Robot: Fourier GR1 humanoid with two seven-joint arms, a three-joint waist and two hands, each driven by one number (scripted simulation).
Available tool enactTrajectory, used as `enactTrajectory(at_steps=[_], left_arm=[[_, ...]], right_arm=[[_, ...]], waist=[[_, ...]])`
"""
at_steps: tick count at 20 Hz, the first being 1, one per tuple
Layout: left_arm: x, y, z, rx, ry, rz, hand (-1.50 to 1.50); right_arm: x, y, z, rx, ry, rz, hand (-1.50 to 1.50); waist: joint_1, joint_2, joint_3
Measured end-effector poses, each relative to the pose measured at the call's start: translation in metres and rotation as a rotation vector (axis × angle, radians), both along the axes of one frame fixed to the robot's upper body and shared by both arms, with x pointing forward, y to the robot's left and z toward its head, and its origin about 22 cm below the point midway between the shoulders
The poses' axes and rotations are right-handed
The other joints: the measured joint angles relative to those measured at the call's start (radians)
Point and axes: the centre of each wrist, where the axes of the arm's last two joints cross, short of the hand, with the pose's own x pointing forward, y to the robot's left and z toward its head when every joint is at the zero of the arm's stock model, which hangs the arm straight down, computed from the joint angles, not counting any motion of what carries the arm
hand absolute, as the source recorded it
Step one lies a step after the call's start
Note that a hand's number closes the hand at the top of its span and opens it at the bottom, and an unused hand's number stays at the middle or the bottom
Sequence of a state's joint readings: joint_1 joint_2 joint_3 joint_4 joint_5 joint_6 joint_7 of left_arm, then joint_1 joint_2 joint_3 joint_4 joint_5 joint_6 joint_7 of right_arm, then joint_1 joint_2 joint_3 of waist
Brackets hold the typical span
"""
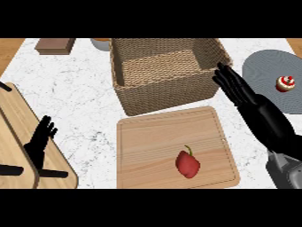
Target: Pick the bell pepper from the cutting board and place it in the basket
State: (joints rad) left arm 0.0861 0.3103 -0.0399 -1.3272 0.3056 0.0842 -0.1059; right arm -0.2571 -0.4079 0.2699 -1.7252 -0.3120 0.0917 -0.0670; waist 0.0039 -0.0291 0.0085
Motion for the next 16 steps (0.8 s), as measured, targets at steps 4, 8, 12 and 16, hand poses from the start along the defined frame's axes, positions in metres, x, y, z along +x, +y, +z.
enactTrajectory(at_steps=[4,8,12,16], left_arm=[[0.008,-0.032,0.027,0.015,-0.027,-0.098,0.0],[0.01,-0.033,0.03,0.028,0.016,-0.085,0.0],[0.013,-0.035,0.033,0.037,0.011,-0.1,0.0],[0.011,-0.033,0.033,0.044,0.018,-0.091,0.0]], right_arm=[[0.002,0.019,0.002,0.006,-0.021,-0.118,1.5],[0.005,0.05,-0.004,-0.082,-0.038,-0.194,1.5],[-0.002,0.102,-0.031,-0.174,-0.028,-0.238,-1.5],[-0.008,0.135,-0.052,-0.321,-0.031,-0.338,-1.5]], waist=[[-0.002,0.005,0.009],[0.009,0.017,0.007],[0.021,0.023,0.0],[0.012,0.018,-0.003]])
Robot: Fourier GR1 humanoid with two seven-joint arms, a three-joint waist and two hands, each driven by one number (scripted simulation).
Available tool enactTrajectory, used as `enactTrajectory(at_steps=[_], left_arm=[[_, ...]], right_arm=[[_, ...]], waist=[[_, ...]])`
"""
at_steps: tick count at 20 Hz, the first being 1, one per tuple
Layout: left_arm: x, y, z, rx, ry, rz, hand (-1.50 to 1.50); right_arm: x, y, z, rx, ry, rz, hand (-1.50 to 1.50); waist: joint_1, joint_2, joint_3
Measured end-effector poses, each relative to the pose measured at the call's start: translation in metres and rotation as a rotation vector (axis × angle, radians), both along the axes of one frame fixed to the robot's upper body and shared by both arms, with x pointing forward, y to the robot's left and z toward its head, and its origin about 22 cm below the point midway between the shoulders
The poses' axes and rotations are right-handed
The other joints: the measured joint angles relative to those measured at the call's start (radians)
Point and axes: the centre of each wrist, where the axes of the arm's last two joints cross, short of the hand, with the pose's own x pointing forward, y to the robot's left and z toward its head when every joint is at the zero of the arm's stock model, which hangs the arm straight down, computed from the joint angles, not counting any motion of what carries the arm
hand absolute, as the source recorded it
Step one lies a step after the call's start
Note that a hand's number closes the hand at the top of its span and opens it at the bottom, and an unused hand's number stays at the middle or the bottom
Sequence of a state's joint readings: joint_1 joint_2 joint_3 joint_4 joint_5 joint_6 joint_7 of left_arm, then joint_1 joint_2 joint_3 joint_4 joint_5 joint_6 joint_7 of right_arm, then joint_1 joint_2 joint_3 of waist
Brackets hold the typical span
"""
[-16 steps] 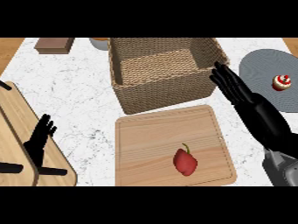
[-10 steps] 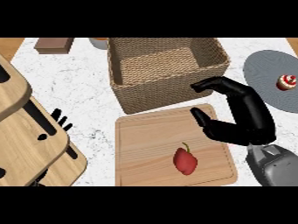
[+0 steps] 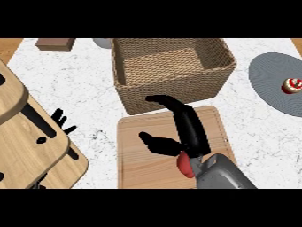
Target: Pick the bell pepper from the cutting board and place it in the basket
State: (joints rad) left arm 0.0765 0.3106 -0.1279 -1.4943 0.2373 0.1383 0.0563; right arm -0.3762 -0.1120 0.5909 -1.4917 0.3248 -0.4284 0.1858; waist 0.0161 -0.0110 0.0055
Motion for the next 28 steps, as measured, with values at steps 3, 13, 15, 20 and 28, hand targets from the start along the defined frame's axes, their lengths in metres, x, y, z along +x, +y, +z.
enactTrajectory(at_steps=[3,13,15,20,28], left_arm=[[-0.005,0.004,-0.001,0.007,0.008,0.016,0.0],[-0.017,0.014,-0.004,0.029,0.033,0.055,0.0],[-0.018,0.015,-0.004,0.031,0.035,0.056,0.0],[-0.019,0.015,-0.004,0.036,0.035,0.054,0.0],[-0.023,0.018,-0.004,0.041,0.04,0.061,0.0]], right_arm=[[0.008,-0.001,-0.009,-0.183,-0.006,-0.101,-1.5],[0.034,0.009,0.038,-0.732,0.012,-0.288,-1.5],[0.033,0.021,0.054,-0.805,0.043,-0.298,-1.5],[0.026,0.047,0.083,-0.926,0.168,-0.256,-1.5],[0.02,0.062,0.107,-0.983,0.253,-0.143,-1.5]], waist=[[-0.018,-0.008,-0.003],[-0.068,-0.035,-0.009],[-0.071,-0.036,-0.008],[-0.074,-0.032,-0.006],[-0.09,-0.031,-0.001]])
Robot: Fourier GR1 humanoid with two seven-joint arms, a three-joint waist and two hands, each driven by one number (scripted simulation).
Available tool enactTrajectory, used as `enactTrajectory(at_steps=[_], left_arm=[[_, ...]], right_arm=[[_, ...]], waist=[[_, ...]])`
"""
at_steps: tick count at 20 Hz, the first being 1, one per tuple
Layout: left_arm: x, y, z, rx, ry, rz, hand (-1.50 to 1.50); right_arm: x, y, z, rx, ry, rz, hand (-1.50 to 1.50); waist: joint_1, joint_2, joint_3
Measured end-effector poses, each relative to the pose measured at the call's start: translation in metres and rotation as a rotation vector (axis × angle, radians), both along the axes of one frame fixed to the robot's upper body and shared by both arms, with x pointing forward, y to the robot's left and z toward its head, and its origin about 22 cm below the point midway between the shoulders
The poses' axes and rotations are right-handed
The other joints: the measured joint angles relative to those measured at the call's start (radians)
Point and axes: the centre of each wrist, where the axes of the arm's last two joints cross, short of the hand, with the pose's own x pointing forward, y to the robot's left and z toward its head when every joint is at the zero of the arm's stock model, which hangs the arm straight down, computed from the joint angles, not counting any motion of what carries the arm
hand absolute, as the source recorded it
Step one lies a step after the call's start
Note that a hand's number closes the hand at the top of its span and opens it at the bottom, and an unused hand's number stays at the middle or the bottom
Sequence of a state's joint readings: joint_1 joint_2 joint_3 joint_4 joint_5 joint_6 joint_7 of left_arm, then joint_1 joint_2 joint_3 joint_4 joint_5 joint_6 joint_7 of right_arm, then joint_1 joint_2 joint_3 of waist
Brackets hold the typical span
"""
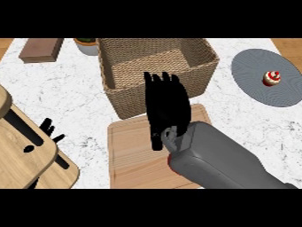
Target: Pick the bell pepper from the cutting board and place it in the basket
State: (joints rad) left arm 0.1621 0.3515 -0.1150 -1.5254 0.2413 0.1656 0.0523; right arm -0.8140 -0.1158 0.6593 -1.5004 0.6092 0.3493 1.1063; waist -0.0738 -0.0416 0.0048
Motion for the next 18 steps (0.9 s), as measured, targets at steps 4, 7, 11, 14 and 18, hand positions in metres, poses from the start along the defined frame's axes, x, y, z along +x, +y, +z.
enactTrajectory(at_steps=[4,7,11,14,18], left_arm=[[-0.001,0.001,0.0,-0.001,0.001,-0.002,0.0],[-0.001,0.0,0.0,0.001,0.0,-0.002,0.0],[0.001,-0.001,0.001,0.001,0.001,-0.006,0.0],[0.003,-0.002,0.002,-0.001,0.003,-0.009,0.0],[0.005,-0.003,0.003,-0.001,0.002,-0.019,0.0]], right_arm=[[-0.003,0.001,0.01,0.003,0.027,0.025,-1.5],[-0.006,0.003,0.017,0.013,0.042,0.034,-1.5],[-0.009,0.002,0.02,0.021,0.055,0.032,-1.5],[-0.014,0.001,0.016,0.018,0.064,0.03,-1.5],[-0.02,0.0,0.009,0.003,0.067,0.023,-1.5]], waist=[[-0.004,0.0,0.001],[-0.003,0.002,0.001],[0.002,0.007,0.002],[0.006,0.01,0.004],[0.014,0.014,0.005]])
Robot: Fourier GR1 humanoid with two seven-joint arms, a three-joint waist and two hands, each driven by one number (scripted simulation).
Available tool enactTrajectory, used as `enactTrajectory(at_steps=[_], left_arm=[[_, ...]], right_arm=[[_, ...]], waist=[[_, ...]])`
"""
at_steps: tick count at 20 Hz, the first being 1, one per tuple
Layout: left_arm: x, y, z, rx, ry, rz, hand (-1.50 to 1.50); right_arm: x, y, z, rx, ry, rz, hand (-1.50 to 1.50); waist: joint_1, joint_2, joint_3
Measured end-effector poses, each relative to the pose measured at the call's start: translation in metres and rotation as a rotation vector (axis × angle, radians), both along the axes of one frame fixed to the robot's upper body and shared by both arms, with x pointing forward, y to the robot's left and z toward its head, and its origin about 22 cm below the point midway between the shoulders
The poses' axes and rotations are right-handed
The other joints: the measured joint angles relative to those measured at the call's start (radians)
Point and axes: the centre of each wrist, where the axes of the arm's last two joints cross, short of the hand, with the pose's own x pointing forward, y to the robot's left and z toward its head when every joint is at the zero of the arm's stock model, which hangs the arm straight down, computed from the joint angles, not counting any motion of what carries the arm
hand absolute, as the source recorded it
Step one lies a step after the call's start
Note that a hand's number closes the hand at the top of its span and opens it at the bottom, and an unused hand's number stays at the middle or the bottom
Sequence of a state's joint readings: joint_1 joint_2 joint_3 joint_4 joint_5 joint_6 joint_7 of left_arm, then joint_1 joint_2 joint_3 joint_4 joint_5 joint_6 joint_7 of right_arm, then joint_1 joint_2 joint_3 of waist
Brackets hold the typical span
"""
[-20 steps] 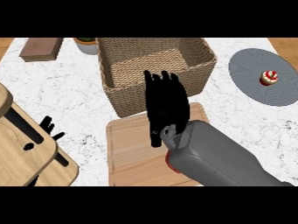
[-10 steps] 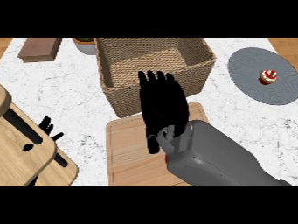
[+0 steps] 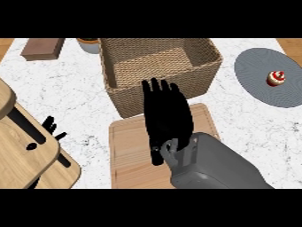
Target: Pick the bell pepper from the cutting board and place it in the basket
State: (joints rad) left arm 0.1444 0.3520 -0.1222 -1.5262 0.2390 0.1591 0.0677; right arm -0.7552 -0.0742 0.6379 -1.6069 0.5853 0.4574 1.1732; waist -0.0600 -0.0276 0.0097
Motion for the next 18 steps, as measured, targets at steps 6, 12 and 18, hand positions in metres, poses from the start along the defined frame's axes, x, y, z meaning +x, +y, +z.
enactTrajectory(at_steps=[6,12,18], left_arm=[[0.003,-0.001,0.001,-0.006,0.003,-0.012,0.0],[0.006,-0.002,0.003,-0.01,0.009,-0.018,0.0],[0.008,-0.004,0.003,-0.013,0.014,-0.024,0.0]], right_arm=[[-0.001,-0.008,-0.021,-0.051,0.035,-0.04,-1.5],[-0.007,-0.017,-0.04,-0.079,0.066,-0.069,-1.5],[-0.02,-0.024,-0.054,-0.087,0.072,-0.091,-1.5]], waist=[[0.009,0.005,0.002],[0.016,0.008,0.003],[0.022,0.009,0.004]])
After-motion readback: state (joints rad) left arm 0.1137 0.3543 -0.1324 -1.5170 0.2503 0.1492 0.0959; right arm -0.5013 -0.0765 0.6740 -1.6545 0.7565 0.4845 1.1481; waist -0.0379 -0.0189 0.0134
